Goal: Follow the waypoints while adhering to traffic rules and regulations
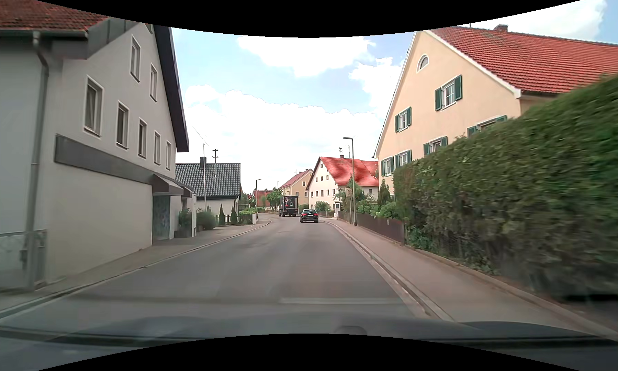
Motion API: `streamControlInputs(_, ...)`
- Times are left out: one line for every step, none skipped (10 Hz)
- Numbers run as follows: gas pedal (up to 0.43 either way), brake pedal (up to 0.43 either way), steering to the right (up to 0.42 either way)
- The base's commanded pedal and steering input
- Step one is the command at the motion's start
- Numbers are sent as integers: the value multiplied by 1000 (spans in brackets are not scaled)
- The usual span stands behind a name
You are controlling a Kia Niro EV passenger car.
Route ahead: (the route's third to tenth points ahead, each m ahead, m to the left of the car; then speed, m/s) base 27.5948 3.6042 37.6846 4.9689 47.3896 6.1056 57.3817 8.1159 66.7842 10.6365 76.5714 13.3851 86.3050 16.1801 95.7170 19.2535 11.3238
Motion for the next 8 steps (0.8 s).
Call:
streamControlInputs(98, 0, -9)
streamControlInputs(98, 0, -10)
streamControlInputs(98, 0, -11)
streamControlInputs(98, 0, -16)
streamControlInputs(98, 0, -18)
streamControlInputs(98, 0, -18)
streamControlInputs(98, 0, -18)
streamControlInputs(98, 0, -18)
